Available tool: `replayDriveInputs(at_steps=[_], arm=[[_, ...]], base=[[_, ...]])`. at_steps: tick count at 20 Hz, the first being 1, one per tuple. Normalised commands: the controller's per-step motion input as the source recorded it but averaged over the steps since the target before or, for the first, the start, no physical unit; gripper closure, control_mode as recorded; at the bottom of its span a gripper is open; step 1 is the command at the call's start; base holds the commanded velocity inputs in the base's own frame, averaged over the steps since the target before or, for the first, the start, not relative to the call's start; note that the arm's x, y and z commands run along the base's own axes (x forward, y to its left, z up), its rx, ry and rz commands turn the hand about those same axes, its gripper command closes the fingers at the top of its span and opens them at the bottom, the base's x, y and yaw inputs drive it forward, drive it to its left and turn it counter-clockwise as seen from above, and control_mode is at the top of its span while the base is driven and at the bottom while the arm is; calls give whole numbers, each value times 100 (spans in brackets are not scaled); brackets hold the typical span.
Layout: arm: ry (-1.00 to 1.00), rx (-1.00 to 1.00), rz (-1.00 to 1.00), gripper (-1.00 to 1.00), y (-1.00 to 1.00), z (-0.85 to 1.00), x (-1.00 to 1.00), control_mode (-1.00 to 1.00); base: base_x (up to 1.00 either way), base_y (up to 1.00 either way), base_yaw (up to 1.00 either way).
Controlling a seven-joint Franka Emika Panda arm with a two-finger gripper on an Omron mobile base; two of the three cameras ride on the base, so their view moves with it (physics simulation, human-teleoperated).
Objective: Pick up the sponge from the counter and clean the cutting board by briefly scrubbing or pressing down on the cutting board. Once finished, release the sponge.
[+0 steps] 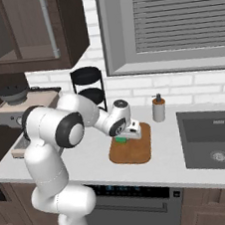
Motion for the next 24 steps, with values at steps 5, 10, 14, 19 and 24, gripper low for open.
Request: replayDriveInputs(at_steps=[5, 10, 14, 19, 24], arm=[[3, 0, 0, 100, 0, -56, 0, -100], [2, 1, 0, 100, 0, -12, 18, -100], [0, 2, 0, 100, 0, 16, 44, -100], [0, 0, 0, 100, 0, -12, 23, -100], [0, 0, 0, 100, -2, -55, 0, -100]], base=[[0, 0, 0], [0, 0, 0], [0, 0, 0], [0, 0, 0], [0, 0, 0]])
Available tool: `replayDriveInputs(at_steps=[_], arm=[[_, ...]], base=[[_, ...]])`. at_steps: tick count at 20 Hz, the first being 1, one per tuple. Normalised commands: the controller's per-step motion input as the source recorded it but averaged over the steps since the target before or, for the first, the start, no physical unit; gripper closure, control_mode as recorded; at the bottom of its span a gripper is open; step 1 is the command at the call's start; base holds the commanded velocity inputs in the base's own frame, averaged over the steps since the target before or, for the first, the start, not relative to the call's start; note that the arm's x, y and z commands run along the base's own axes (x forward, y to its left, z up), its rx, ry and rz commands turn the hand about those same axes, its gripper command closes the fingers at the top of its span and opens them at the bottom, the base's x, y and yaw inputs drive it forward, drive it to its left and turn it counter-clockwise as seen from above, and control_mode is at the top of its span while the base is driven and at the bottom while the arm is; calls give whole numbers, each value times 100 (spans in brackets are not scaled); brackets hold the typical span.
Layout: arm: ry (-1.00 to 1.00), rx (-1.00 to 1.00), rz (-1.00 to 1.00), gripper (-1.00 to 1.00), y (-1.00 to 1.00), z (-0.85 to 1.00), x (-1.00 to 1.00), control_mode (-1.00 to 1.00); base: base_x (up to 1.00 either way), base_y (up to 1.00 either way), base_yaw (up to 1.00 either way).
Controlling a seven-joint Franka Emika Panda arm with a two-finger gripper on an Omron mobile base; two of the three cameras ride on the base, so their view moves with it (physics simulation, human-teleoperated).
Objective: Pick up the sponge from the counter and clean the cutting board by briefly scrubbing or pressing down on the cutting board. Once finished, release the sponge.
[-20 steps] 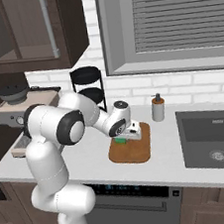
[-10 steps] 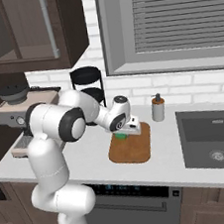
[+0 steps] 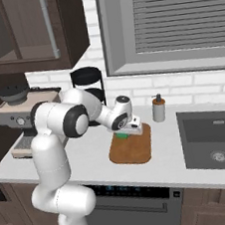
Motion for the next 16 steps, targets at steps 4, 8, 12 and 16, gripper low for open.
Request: replayDriveInputs(at_steps=[4, 8, 12, 16], arm=[[-2, 0, 0, 100, -7, -5, 21, -100], [0, 3, 1, 100, -16, 0, 39, -100], [0, 1, 1, 100, -28, 0, 35, -100], [0, 0, 0, 100, -26, -25, 20, -100]], base=[[0, 0, 0], [0, 0, 0], [0, 0, 0], [0, 0, 0]])
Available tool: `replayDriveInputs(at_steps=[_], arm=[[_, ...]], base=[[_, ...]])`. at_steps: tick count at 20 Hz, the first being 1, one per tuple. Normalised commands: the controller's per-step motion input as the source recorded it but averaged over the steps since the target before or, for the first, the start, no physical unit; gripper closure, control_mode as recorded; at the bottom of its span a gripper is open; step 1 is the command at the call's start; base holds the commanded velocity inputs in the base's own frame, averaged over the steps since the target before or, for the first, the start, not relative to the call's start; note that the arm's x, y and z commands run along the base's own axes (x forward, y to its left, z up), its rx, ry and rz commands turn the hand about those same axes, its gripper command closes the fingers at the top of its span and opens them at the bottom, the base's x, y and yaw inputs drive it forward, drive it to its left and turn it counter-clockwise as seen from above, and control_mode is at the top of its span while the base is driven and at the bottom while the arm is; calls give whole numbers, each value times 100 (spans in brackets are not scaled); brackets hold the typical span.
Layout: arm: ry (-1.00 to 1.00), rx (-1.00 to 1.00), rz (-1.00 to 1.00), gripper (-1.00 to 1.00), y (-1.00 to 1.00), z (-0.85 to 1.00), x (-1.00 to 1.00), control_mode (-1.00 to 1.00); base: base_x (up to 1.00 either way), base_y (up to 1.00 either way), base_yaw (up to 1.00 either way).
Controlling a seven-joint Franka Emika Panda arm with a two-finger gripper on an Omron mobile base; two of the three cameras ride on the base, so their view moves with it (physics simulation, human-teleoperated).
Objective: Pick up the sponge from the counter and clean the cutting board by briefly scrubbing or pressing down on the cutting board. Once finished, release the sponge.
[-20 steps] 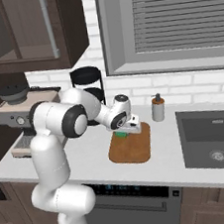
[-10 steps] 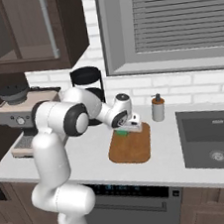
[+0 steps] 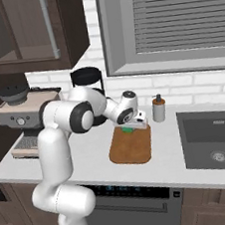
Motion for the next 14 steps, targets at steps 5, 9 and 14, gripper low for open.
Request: replayDriveInputs(at_steps=[5, 9, 14], arm=[[0, 0, 0, 100, -13, -62, 2, -100], [0, 0, 0, 100, -17, -15, 6, -100], [2, 5, 0, 100, -44, 2, 11, -100]], base=[[0, 0, 0], [0, 0, 0], [0, 0, 0]])
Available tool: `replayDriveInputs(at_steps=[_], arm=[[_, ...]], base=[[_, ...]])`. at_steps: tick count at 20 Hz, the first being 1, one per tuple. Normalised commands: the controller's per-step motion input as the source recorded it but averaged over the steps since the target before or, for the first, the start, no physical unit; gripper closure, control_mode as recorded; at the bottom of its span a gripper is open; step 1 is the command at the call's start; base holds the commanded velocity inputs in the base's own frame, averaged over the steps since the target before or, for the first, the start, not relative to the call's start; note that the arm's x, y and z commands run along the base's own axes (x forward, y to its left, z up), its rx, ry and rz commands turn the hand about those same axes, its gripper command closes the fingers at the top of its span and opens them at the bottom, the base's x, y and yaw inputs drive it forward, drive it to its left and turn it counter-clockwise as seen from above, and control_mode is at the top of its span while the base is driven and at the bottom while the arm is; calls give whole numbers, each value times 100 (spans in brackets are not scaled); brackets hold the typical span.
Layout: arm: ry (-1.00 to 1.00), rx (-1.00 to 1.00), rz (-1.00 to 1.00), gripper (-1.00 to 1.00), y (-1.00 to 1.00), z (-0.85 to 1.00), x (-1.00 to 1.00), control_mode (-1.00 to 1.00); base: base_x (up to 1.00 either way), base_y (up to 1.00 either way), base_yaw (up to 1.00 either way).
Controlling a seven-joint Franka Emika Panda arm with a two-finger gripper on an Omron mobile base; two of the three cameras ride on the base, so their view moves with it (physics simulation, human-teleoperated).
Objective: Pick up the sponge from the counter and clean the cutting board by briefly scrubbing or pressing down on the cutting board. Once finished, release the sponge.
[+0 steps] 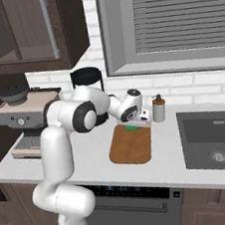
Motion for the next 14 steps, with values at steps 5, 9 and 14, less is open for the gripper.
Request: replayDriveInputs(at_steps=[5, 9, 14], arm=[[0, 2, 0, 100, -46, -16, 1, -100], [1, 0, 0, 100, -16, -52, 5, -100], [2, 0, 0, 100, -13, -41, 4, -100]], base=[[0, 0, 0], [0, 0, 0], [0, 0, 0]])
